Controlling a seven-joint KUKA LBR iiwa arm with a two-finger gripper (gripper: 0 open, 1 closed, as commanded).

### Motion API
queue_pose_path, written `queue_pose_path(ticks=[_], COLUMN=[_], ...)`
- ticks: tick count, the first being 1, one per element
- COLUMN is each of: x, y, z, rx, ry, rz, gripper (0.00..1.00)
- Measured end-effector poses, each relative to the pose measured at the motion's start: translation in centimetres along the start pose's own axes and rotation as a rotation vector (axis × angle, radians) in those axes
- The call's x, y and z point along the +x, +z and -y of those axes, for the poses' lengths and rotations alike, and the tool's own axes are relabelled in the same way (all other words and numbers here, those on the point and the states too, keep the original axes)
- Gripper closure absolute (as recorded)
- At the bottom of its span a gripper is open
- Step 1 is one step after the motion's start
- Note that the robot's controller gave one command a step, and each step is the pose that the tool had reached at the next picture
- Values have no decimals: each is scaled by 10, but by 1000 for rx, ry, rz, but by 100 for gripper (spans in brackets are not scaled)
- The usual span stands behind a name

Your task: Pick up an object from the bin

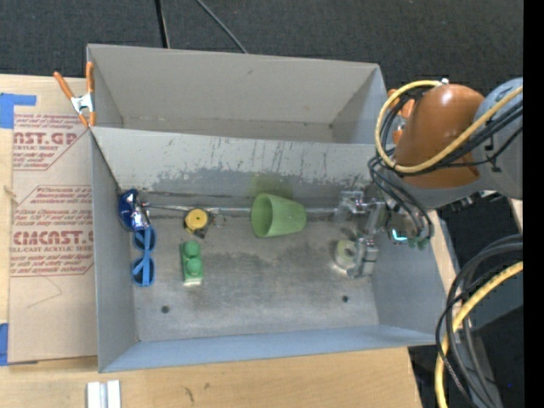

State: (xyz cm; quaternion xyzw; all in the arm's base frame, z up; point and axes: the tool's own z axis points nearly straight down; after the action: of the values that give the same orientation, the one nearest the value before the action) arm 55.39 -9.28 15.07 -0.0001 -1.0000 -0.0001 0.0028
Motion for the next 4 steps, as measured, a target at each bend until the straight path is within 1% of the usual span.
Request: queue_pose_path(ticks=[1, 2, 3, 4], x=[-7, -9, -9, -30], y=[85, 81, 81, 81], z=[30, 29, 29, 53], rx=[0, 0, 1, -8], ry=[-101, -101, -102, -558], rz=[1, 7, 7, 5], gripper=[0, 100, 0, 0])
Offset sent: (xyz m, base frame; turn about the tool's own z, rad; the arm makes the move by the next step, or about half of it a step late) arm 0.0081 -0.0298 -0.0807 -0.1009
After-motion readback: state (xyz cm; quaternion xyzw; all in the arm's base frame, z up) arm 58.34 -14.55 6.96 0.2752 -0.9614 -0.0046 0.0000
